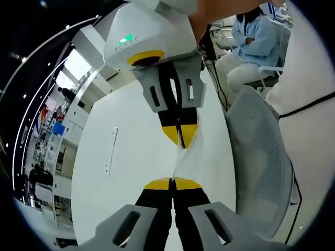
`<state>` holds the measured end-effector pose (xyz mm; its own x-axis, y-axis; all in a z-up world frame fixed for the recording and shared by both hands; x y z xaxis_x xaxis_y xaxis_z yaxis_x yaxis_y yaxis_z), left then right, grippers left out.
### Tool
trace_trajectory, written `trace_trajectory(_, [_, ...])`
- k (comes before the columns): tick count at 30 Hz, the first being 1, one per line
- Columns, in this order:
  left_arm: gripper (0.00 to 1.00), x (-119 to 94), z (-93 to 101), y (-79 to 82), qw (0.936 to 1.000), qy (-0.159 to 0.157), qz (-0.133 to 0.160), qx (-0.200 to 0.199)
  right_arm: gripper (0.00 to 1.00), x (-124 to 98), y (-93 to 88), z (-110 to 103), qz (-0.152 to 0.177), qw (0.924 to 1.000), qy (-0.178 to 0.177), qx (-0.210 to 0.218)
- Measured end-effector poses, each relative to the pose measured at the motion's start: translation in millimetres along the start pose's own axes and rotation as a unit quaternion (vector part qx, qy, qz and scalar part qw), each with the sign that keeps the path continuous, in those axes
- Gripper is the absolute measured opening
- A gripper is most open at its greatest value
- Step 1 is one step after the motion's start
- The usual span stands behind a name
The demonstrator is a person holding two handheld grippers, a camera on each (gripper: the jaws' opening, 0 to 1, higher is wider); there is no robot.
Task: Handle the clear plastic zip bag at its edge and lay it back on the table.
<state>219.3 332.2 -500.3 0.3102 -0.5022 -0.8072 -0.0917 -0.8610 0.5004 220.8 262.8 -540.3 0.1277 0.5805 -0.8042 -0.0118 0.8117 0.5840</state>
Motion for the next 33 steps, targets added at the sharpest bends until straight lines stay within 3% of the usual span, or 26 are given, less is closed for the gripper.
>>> trace_trajectory(12, [0.0, 2, 0.9, -2.1, 1.0, -0.001, 0.0, 0.002, 0.0, -2, -2.7, 3, -0.013, 0.9998, -0.01, -0.012])
trace_trajectory(16, [0.08, 2, -0.8, -0.9, 1.0, 0.002, 0.005, 0.004, 0.0, -2, -5.0, 6, -0.02, 0.9996, -0.016, -0.014])
trace_trajectory(22, [0.13, 0, 1.3, 11.0, 0.9995, 0.0, 0.03, 0.003, 0.0, -1, -5.7, 8, -0.027, 0.9993, -0.022, -0.016])
trace_trajectory(25, [0.16, -3, 5.4, 24.5, 0.9985, -0.005, 0.055, 0.003, 0.0, -1, -4.4, 7, -0.031, 0.999, -0.025, -0.02])
trace_trajectory(33, [0.15, -1, 13.7, 46.9, 0.9967, -0.017, 0.076, 0.023, 0.0, -2, -2.0, 9, -0.037, 0.9986, -0.033, -0.017])
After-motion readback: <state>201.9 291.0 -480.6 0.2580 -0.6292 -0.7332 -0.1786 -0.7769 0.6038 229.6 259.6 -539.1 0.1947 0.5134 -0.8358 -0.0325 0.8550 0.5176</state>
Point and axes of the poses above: the point that each gripper's makers call its tool centre point, and the gripper's own axes: x roughly forward along the fingers, z roughly to its right, y roughly out of its top, the point moved 3 cm from there along -x, roughly backward along the fingers, and after that the axes turned 4 degrees about -y, right-handed, at the moved point
